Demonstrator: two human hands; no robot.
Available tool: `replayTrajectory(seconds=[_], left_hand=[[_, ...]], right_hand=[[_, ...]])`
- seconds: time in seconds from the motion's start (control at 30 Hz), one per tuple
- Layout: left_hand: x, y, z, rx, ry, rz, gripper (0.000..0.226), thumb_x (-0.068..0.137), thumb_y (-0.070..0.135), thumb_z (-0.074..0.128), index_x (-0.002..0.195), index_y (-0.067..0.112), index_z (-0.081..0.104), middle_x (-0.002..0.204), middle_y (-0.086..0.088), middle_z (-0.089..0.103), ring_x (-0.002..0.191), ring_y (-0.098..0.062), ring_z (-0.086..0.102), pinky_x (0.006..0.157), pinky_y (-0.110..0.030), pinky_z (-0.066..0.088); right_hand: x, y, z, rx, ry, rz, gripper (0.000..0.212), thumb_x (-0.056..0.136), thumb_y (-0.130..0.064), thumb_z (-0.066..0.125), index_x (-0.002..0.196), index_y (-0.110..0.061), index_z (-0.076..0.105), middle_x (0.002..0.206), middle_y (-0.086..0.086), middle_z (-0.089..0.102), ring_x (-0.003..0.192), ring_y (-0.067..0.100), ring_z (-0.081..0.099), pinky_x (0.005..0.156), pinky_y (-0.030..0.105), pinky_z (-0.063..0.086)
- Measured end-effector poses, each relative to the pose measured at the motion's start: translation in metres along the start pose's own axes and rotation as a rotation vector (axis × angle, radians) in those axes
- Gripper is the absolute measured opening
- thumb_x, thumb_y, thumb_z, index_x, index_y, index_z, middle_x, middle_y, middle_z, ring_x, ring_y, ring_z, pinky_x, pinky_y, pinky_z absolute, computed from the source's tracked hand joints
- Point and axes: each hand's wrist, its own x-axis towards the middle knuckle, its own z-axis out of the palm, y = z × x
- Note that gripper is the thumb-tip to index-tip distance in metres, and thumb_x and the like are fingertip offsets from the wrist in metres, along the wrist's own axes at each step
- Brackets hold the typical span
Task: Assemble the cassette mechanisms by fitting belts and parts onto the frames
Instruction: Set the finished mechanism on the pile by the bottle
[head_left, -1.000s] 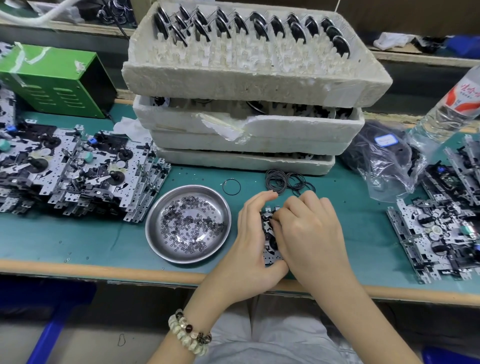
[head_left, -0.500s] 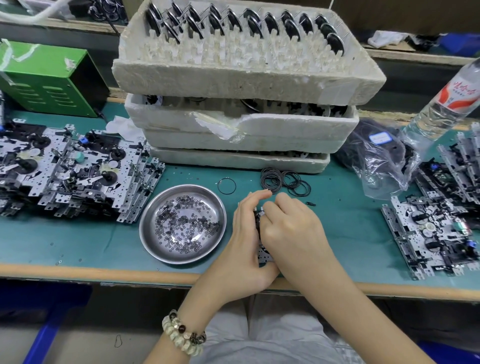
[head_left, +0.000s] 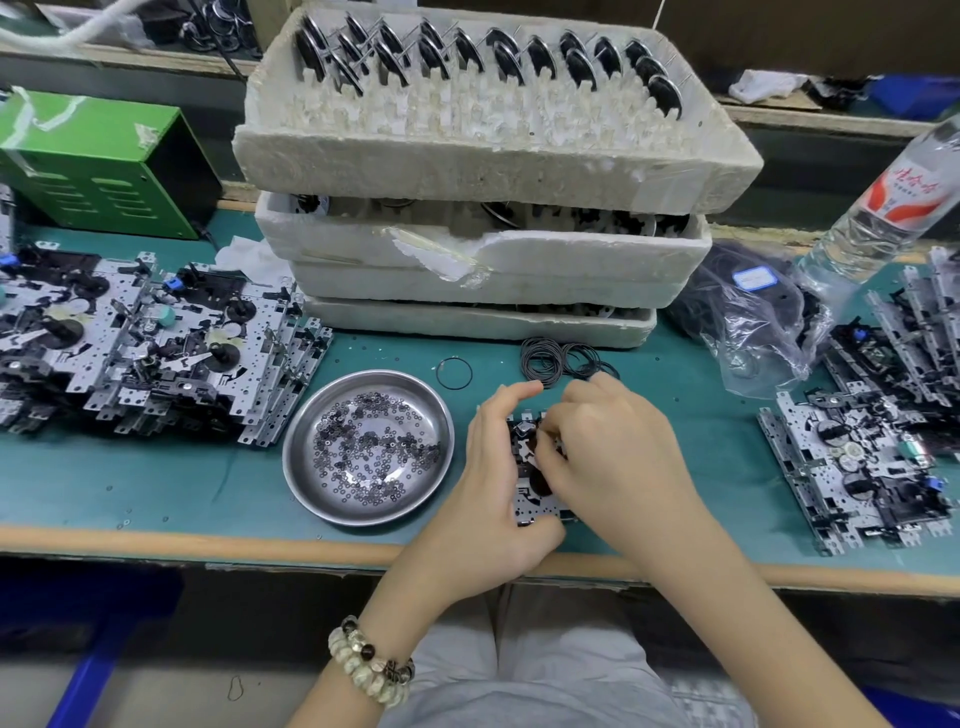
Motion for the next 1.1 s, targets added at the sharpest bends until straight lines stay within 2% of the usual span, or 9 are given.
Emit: replayTrajectory(seconds=[0.1, 0.2, 0.27, 0.5, 0.7, 0.77, 0.9, 1.0, 1.1], left_hand=[[-0.0006, -0.0001, 0.0000, 0.009, -0.008, 0.011, 0.090, 0.068, 0.009, 0.056, 0.148, 0.025, 0.016, 0.149, 0.006, 0.024, 0.143, -0.019, 0.030, 0.120, -0.039, 0.027], [-0.0008, 0.0007, -0.0001, 0.016, -0.002, 0.009, 0.089, 0.068, 0.010, 0.055, 0.145, 0.029, 0.016, 0.149, 0.010, 0.022, 0.147, -0.009, 0.019, 0.122, -0.031, 0.020], [-0.0004, 0.0007, 0.0002, 0.014, -0.001, 0.006, 0.089, 0.068, 0.010, 0.055, 0.144, 0.031, 0.015, 0.149, 0.008, 0.023, 0.147, -0.009, 0.020, 0.122, -0.028, 0.021], [0.0000, -0.0017, 0.0011, 0.001, -0.008, 0.016, 0.091, 0.068, 0.009, 0.056, 0.147, 0.027, 0.017, 0.147, 0.004, 0.026, 0.140, -0.020, 0.033, 0.118, -0.040, 0.030], [0.0013, -0.0053, 0.0014, 0.000, -0.003, 0.016, 0.091, 0.067, 0.011, 0.056, 0.145, 0.032, 0.015, 0.149, 0.006, 0.025, 0.145, -0.006, 0.023, 0.113, -0.012, 0.021], [0.0015, -0.0061, 0.0015, -0.003, -0.003, 0.017, 0.091, 0.067, 0.010, 0.057, 0.144, 0.034, 0.015, 0.148, 0.005, 0.025, 0.144, -0.004, 0.023, 0.111, -0.008, 0.020], [0.0013, -0.0047, 0.0016, -0.005, 0.002, 0.019, 0.090, 0.067, 0.010, 0.057, 0.145, 0.032, 0.015, 0.149, 0.005, 0.025, 0.146, -0.007, 0.021, 0.118, -0.020, 0.022], [0.0008, -0.0030, 0.0021, 0.002, 0.016, 0.022, 0.088, 0.067, 0.010, 0.056, 0.142, 0.036, 0.016, 0.153, 0.004, 0.022, 0.152, -0.012, 0.013, 0.124, -0.035, 0.019], [0.0011, -0.0027, 0.0025, 0.024, 0.027, 0.029, 0.088, 0.067, 0.011, 0.055, 0.143, 0.033, 0.017, 0.154, 0.009, 0.019, 0.154, -0.016, 0.006, 0.125, -0.042, 0.016]], right_hand=[[-0.0008, -0.0015, 0.0007, 0.008, 0.015, -0.037, 0.025, 0.057, -0.006, 0.084, 0.049, -0.006, 0.060, 0.054, 0.006, 0.053, 0.058, 0.028, 0.054, 0.053, 0.027, 0.027], [-0.0021, -0.0008, -0.0003, 0.015, 0.002, -0.039, 0.024, 0.061, -0.009, 0.082, 0.051, -0.007, 0.061, 0.055, 0.006, 0.054, 0.059, 0.029, 0.053, 0.051, 0.030, 0.035], [-0.0025, -0.0014, -0.0001, 0.017, 0.014, -0.036, 0.023, 0.062, -0.009, 0.082, 0.052, -0.007, 0.062, 0.056, 0.006, 0.054, 0.060, 0.029, 0.054, 0.051, 0.030, 0.038], [-0.0019, 0.0004, 0.0009, 0.025, 0.040, -0.054, 0.017, 0.065, -0.011, 0.081, 0.056, -0.009, 0.066, 0.058, 0.004, 0.056, 0.063, 0.028, 0.055, 0.052, 0.031, 0.039], [-0.0018, 0.0008, 0.0015, 0.038, 0.057, -0.071, 0.016, 0.063, -0.008, 0.082, 0.057, -0.008, 0.067, 0.059, 0.003, 0.057, 0.064, 0.028, 0.055, 0.052, 0.032, 0.040], [-0.0011, 0.0003, 0.0018, 0.037, 0.060, -0.072, 0.016, 0.061, -0.006, 0.082, 0.056, -0.007, 0.067, 0.059, 0.003, 0.058, 0.063, 0.028, 0.056, 0.052, 0.031, 0.040], [-0.0005, -0.0002, 0.0035, 0.031, 0.065, -0.084, 0.019, 0.056, -0.003, 0.083, 0.054, -0.005, 0.064, 0.057, 0.004, 0.056, 0.060, 0.028, 0.055, 0.051, 0.029, 0.035], [-0.0001, 0.0008, 0.0049, 0.047, 0.065, -0.079, 0.018, 0.057, -0.004, 0.082, 0.055, -0.006, 0.065, 0.057, 0.004, 0.056, 0.061, 0.028, 0.054, 0.051, 0.029, 0.034], [-0.0006, 0.0023, 0.0065, 0.081, 0.074, -0.074, 0.018, 0.060, -0.005, 0.081, 0.055, -0.008, 0.064, 0.059, 0.002, 0.056, 0.062, 0.028, 0.054, 0.051, 0.029, 0.034]])
